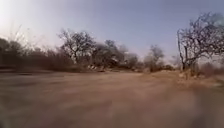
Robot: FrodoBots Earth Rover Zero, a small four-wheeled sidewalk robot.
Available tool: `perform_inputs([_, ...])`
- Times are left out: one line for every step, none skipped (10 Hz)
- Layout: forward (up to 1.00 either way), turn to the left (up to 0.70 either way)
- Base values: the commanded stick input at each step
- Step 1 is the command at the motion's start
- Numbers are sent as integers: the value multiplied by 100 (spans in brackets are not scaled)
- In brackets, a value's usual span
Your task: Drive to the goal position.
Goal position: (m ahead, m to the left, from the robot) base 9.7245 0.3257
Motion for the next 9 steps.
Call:
perform_inputs([70,0])
perform_inputs([70,0])
perform_inputs([70,0])
perform_inputs([70,0])
perform_inputs([70,0])
perform_inputs([70,0])
perform_inputs([70,0])
perform_inputs([70,0])
perform_inputs([70,-35])
